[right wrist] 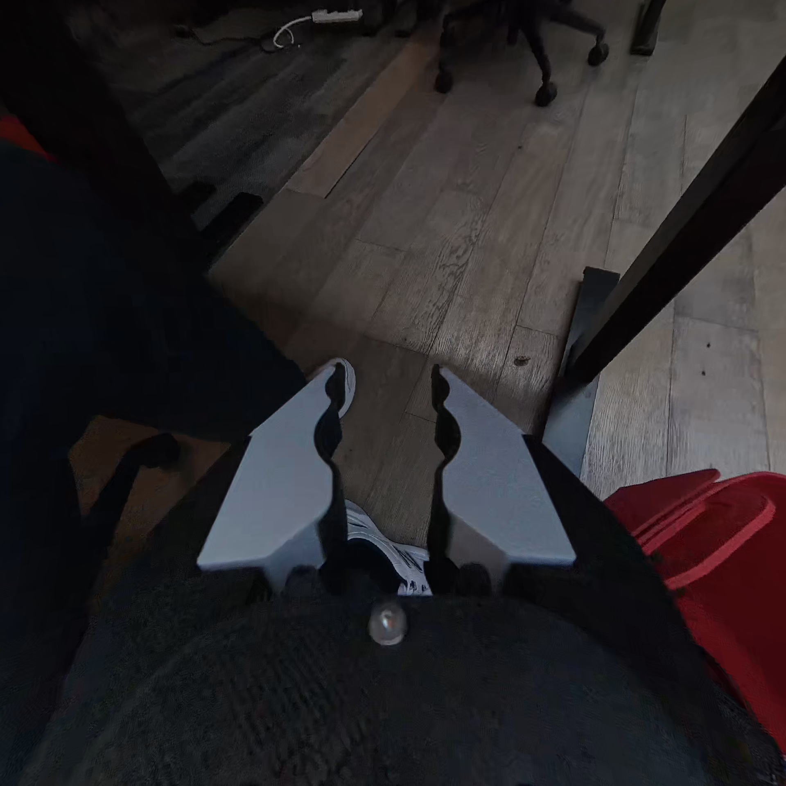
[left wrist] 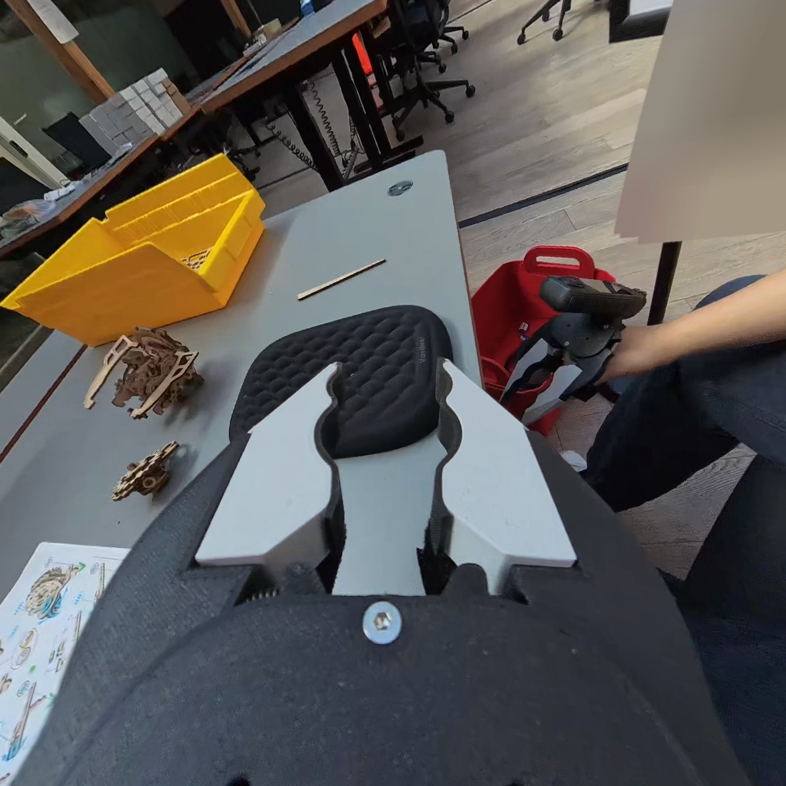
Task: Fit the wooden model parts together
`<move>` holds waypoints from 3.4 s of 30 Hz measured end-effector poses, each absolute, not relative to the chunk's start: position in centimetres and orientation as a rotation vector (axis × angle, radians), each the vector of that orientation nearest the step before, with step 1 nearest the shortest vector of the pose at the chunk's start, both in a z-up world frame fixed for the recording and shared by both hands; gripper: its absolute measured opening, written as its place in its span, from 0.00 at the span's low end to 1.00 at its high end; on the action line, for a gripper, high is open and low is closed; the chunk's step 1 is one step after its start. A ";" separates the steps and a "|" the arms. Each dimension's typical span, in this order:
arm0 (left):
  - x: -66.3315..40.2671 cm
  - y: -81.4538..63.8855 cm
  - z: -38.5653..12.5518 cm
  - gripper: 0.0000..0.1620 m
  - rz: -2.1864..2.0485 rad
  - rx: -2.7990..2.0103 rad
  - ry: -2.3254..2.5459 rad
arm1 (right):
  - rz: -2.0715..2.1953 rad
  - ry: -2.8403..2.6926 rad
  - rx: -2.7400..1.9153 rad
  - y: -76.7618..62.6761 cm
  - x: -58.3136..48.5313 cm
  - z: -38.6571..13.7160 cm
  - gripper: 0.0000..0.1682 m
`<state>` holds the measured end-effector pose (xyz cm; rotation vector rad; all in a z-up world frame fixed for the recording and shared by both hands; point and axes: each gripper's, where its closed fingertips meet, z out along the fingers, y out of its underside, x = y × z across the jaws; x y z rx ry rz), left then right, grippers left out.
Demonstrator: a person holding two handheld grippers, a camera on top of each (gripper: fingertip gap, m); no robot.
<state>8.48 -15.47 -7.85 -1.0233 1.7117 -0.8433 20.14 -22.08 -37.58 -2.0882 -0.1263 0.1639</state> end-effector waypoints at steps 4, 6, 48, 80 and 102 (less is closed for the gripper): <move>10.4 -13.8 -11.4 0.23 -0.749 -1.090 1.683 | 0.287 0.160 -2.144 -17.0 24.6 -48.1 0.22; 11.6 -13.1 -11.6 0.20 -0.629 -1.013 1.664 | 0.344 0.278 -2.158 -14.9 26.4 -53.2 0.20; 12.8 1.1 -13.6 0.00 0.317 -1.302 1.288 | 0.105 0.330 -2.226 10.6 36.0 -85.1 0.07; -0.1 -20.2 10.8 0.59 -0.855 -1.176 1.049 | -0.491 0.243 -1.636 -34.1 22.1 -14.2 0.08; -28.1 -5.7 -2.7 0.72 -0.664 -1.405 0.596 | -0.184 -0.553 -1.674 -9.5 -0.5 0.1 0.09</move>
